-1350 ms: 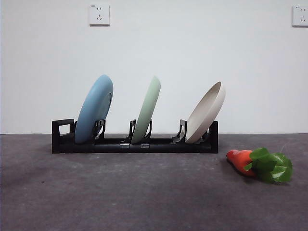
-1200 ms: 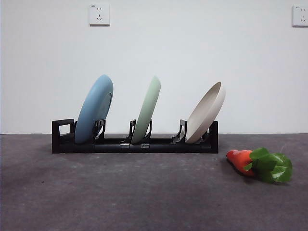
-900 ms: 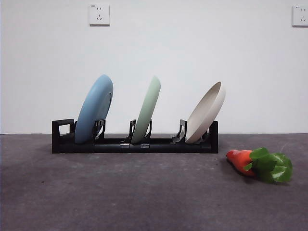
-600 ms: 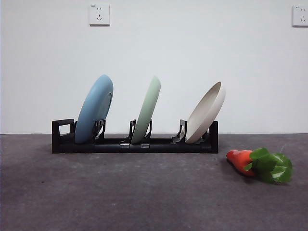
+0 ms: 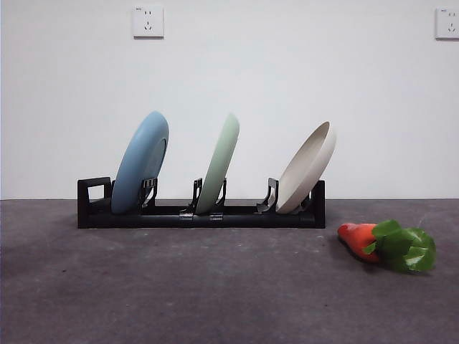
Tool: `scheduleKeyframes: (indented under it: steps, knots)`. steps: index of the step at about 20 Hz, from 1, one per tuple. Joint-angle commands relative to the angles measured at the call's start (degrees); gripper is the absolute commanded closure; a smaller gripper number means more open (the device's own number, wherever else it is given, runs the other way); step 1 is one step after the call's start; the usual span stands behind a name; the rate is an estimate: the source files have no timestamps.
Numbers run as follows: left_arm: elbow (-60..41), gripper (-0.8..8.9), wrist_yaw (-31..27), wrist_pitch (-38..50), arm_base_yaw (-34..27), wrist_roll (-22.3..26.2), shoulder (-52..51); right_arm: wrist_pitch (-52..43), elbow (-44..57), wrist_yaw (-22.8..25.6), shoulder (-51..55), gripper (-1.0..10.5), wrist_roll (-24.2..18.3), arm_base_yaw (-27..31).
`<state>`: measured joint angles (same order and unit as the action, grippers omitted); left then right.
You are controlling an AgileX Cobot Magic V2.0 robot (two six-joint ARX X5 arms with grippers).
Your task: Take the green plate from the plate rack,put the plate on the table,take the carrot from the table,put the carrot in the plate
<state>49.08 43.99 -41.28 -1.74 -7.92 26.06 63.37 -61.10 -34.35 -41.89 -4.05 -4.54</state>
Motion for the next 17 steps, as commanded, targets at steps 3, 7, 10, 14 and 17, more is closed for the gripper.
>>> scheduleKeyframes:
  steps: [3,7,10,14,17]
  knots:
    - [0.5,0.83,0.5,9.3,1.8,-3.2,6.3,-0.2,-0.2,0.0,-0.1,3.2,0.2,-0.1]
    - [4.5,0.83,0.7,16.3,6.7,-3.0,17.7,-0.3,-0.2,0.0,-0.8,3.2,0.2,-0.1]
    - [9.0,0.83,-3.6,21.6,12.2,-2.3,28.2,-0.2,-0.2,0.0,-1.9,3.2,0.2,-0.1]
    - [15.1,0.83,-12.4,28.6,20.3,0.2,42.3,-0.2,-0.2,0.2,-3.5,3.2,0.1,-0.1]
    - [19.5,0.83,-19.4,33.0,25.1,3.0,52.0,-0.2,-0.2,0.2,-4.3,3.2,0.1,-0.1]
